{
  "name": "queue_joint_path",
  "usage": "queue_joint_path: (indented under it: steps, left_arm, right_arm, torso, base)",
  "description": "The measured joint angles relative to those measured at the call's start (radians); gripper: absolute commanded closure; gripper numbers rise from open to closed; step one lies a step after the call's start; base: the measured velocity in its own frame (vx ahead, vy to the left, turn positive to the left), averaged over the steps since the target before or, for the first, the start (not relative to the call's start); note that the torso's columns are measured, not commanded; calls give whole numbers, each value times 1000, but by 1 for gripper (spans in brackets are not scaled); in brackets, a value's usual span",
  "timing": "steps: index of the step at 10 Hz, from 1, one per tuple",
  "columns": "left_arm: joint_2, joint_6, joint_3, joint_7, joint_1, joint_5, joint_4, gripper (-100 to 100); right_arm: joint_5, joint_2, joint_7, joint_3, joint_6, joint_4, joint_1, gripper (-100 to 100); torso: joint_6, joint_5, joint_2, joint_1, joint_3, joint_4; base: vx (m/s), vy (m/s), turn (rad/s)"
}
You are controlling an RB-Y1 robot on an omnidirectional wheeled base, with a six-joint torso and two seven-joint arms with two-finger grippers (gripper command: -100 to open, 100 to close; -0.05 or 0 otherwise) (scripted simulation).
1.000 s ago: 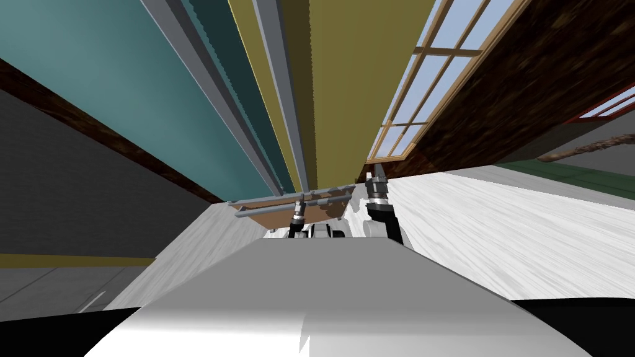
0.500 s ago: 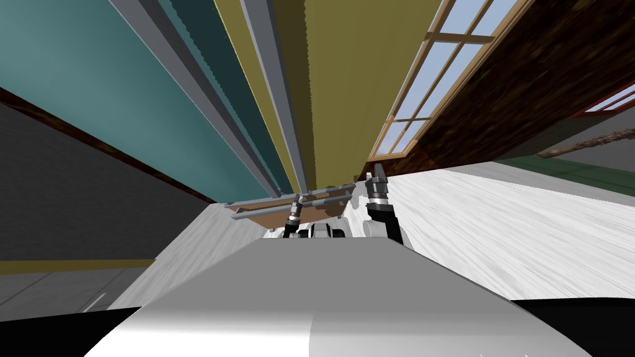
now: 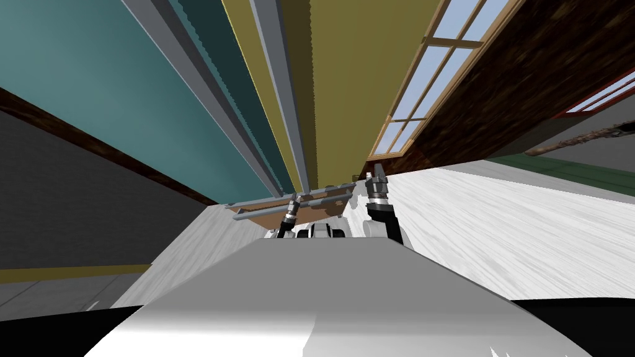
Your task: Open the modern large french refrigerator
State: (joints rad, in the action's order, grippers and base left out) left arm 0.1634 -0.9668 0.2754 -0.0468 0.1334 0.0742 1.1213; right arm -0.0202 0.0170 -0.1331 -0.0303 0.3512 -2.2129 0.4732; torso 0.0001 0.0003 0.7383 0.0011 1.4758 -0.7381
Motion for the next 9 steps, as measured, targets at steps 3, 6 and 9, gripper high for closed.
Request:
queue_joint_path:
  steps: [3, 6, 9]
  left_arm:
    - [-11, 51, 32, -55, -23, 43, 20, -100]
    - [-30, 101, 57, -98, -36, 77, 51, -100]
    - [-18, 151, 86, -145, -47, 114, 86, -100]
  right_arm:
    - [0, 0, 0, 0, 0, 0, 0, 0]
    - [0, 0, 0, 0, 0, 0, 0, 0]
    - [0, 0, 0, 0, 0, 0, 0, 0]
  torso:
    - [0, 0, 0, -1, 0, 0]
    - [0, 0, 0, -2, 0, 0]
    - [0, 0, -1, -1, 0, 0]
  base:
    - [-23, 68, -54]
    - [-25, 51, -58]
    - [-21, 63, -59]
